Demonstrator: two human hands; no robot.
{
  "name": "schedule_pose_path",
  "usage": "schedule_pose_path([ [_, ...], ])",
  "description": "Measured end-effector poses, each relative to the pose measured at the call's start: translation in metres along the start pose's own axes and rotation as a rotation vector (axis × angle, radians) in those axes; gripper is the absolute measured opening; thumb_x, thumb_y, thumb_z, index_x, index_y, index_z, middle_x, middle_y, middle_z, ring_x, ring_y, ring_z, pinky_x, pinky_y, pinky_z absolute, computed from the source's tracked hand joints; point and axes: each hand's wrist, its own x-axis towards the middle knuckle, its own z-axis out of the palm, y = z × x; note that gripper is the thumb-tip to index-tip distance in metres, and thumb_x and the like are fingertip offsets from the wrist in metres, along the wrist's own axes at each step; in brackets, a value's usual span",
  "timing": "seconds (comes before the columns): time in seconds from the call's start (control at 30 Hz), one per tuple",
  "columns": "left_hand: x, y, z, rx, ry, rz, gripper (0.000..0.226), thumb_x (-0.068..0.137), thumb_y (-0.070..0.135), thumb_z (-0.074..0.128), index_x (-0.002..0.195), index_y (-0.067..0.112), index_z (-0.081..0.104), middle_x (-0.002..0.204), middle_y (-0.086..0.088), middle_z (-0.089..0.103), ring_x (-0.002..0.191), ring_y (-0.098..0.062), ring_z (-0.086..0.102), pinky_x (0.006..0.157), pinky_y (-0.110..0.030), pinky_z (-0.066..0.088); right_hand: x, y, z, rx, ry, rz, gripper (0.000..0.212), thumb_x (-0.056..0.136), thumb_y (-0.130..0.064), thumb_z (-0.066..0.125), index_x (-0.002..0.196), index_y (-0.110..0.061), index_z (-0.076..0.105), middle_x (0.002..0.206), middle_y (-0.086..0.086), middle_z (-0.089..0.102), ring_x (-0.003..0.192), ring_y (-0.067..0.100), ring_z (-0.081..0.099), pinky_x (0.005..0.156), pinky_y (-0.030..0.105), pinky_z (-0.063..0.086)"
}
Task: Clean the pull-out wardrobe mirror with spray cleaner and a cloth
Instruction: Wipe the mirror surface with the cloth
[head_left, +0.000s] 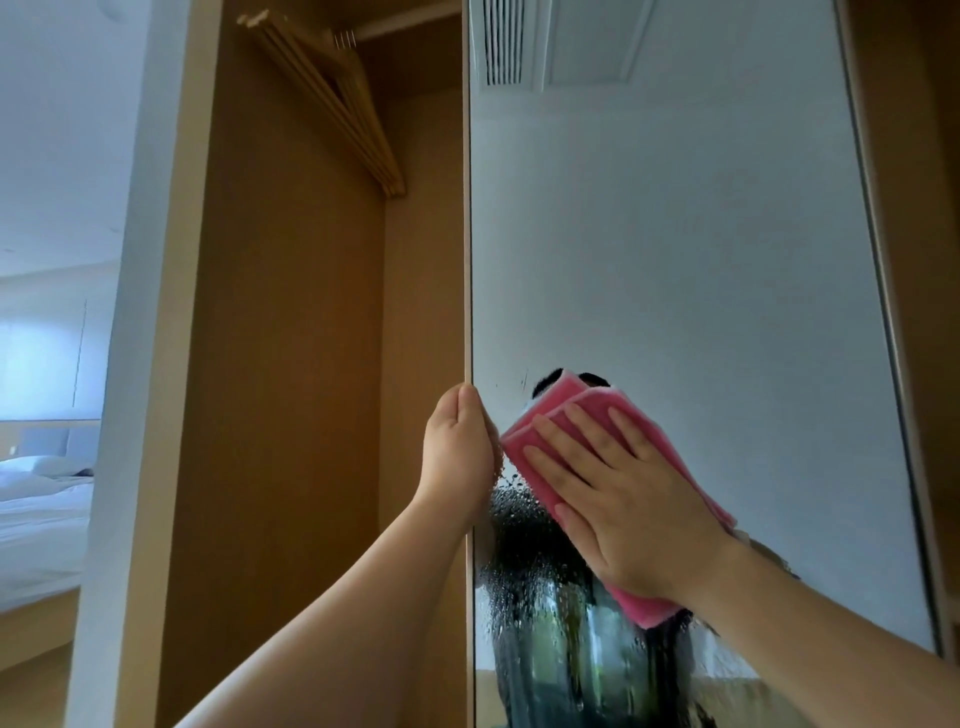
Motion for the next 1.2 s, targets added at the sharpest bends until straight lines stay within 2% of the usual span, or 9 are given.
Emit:
schedule_pose_path([
  [0.1, 0.001, -0.003, 0.0, 0.008, 0.006, 0.009, 0.033, 0.099, 0.026, 0.031, 0.076, 0.008, 0.045, 0.062, -0.016, 0.045, 0.053, -0.024, 0.041, 0.044, -0.032, 0.035, 0.012, 0.008, -0.005, 0.014, 0.03, 0.034, 0.057, 0.097, -0.042, 0.034, 0.151, -0.023, 0.029, 0.158, 0.002, 0.025, 0.148, 0.027, 0.017, 0.119, 0.052, 0.014],
  [0.27, 0.001, -0.004, 0.001, -0.021, 0.013, 0.028, 0.04, 0.099, 0.026, 0.032, 0.08, -0.007, 0.043, 0.063, -0.018, 0.048, 0.051, -0.023, 0.04, 0.049, -0.034, 0.036, 0.065, 0.031, -0.028, -0.005, 0.079, 0.177, 0.056, 0.095, -0.039, 0.029, 0.146, -0.018, 0.041, 0.154, 0.006, 0.036, 0.143, 0.031, 0.032, 0.117, 0.053, 0.017],
  [0.33, 0.001, -0.005, 0.001, -0.04, 0.014, 0.026, 0.037, 0.099, 0.025, 0.033, 0.079, -0.003, 0.045, 0.063, -0.017, 0.047, 0.049, -0.022, 0.038, 0.046, -0.032, 0.034, 0.091, 0.04, -0.036, -0.024, 0.089, 0.216, 0.058, 0.095, -0.038, 0.025, 0.147, -0.018, 0.037, 0.155, 0.007, 0.033, 0.144, 0.031, 0.029, 0.118, 0.052, 0.012],
  [0.47, 0.002, -0.006, 0.0, -0.036, 0.016, 0.028, 0.038, 0.098, 0.027, 0.032, 0.08, -0.006, 0.04, 0.064, -0.016, 0.045, 0.053, -0.025, 0.036, 0.049, -0.035, 0.034, 0.14, 0.054, -0.048, -0.057, 0.097, 0.258, 0.058, 0.098, -0.039, 0.012, 0.154, -0.023, 0.016, 0.162, 0.004, 0.012, 0.149, 0.03, 0.009, 0.119, 0.05, 0.0],
  [0.57, 0.002, -0.006, -0.001, -0.01, 0.019, 0.031, 0.039, 0.098, 0.027, 0.032, 0.081, -0.006, 0.04, 0.065, -0.016, 0.047, 0.054, -0.025, 0.038, 0.049, -0.035, 0.035, 0.161, 0.055, -0.052, -0.07, 0.11, 0.267, 0.057, 0.1, -0.038, 0.012, 0.155, -0.023, 0.011, 0.163, 0.005, 0.008, 0.149, 0.031, 0.005, 0.12, 0.051, -0.001],
  [0.73, -0.001, -0.003, -0.002, 0.001, 0.011, 0.028, 0.031, 0.094, 0.027, 0.032, 0.074, 0.006, 0.043, 0.066, -0.014, 0.045, 0.055, -0.024, 0.037, 0.052, -0.038, 0.035, 0.157, 0.047, -0.05, -0.095, 0.115, 0.256, 0.058, 0.1, -0.039, 0.009, 0.154, -0.021, 0.014, 0.162, 0.007, 0.013, 0.149, 0.034, 0.009, 0.119, 0.055, 0.006],
  [0.97, 0.001, -0.003, -0.004, 0.002, 0.012, 0.008, 0.033, 0.09, 0.029, 0.034, 0.076, -0.001, 0.041, 0.069, -0.013, 0.046, 0.058, -0.026, 0.037, 0.053, -0.038, 0.036, 0.139, 0.03, -0.043, -0.089, 0.078, 0.213, 0.06, 0.098, -0.04, 0.008, 0.154, -0.02, 0.019, 0.161, 0.009, 0.017, 0.148, 0.035, 0.012, 0.119, 0.055, 0.008],
  [1.1, 0.001, 0.0, -0.005, 0.007, -0.009, 0.013, 0.027, 0.094, 0.023, 0.035, 0.077, 0.007, 0.047, 0.068, -0.015, 0.047, 0.058, -0.025, 0.039, 0.053, -0.037, 0.036, 0.123, 0.016, -0.036, -0.06, 0.077, 0.202, 0.06, 0.098, -0.039, 0.013, 0.152, -0.018, 0.028, 0.158, 0.01, 0.026, 0.146, 0.036, 0.019, 0.118, 0.053, 0.007],
  [1.2, 0.0, 0.0, -0.006, -0.026, -0.017, 0.012, 0.029, 0.096, 0.025, 0.035, 0.073, 0.011, 0.045, 0.066, -0.013, 0.044, 0.061, -0.026, 0.038, 0.056, -0.038, 0.035, 0.111, 0.006, -0.031, -0.043, 0.078, 0.202, 0.059, 0.099, -0.04, 0.012, 0.151, -0.018, 0.029, 0.158, 0.01, 0.026, 0.146, 0.035, 0.019, 0.119, 0.053, 0.007],
])
